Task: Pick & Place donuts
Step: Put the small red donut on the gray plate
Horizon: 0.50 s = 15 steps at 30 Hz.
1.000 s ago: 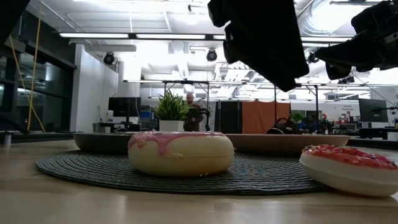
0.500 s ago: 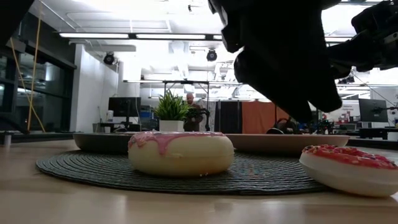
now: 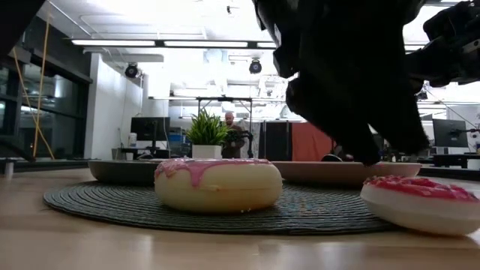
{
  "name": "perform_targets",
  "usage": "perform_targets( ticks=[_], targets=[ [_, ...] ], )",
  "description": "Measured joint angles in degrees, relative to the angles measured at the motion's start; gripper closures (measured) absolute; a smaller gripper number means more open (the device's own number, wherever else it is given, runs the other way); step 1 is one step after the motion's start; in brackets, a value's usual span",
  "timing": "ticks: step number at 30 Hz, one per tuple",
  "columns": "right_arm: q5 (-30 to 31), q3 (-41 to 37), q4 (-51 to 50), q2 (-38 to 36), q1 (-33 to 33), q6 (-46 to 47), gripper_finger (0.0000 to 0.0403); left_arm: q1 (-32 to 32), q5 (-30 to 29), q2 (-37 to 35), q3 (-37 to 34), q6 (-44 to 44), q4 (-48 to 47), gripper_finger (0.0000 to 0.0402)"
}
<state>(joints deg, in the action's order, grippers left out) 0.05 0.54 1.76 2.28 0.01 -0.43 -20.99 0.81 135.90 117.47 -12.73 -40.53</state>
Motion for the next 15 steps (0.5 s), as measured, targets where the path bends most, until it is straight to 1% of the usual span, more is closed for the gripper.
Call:
perform_targets(
  ticks=[10, 13, 15],
  targets=[
    [0.0, 0.0, 0.02, 0.0, -0.02, 0.0, 0.0402, 0.02, -0.52, 1.2, -0.15, -0.57, -0.37, 0.0121],
    [0.0, 0.0, 0.04, 0.0, -0.02, -0.02, 0.0402, 0.01, -0.37, 1.78, 0.11, -0.99, 1.56, 0.0121],
    [0.0, 0.02, 0.04, 0.0, 0.0, 0.0, 0.0402, 0.0, -0.72, 2.13, -0.07, -1.35, 0.54, 0.0121]
  ],
)
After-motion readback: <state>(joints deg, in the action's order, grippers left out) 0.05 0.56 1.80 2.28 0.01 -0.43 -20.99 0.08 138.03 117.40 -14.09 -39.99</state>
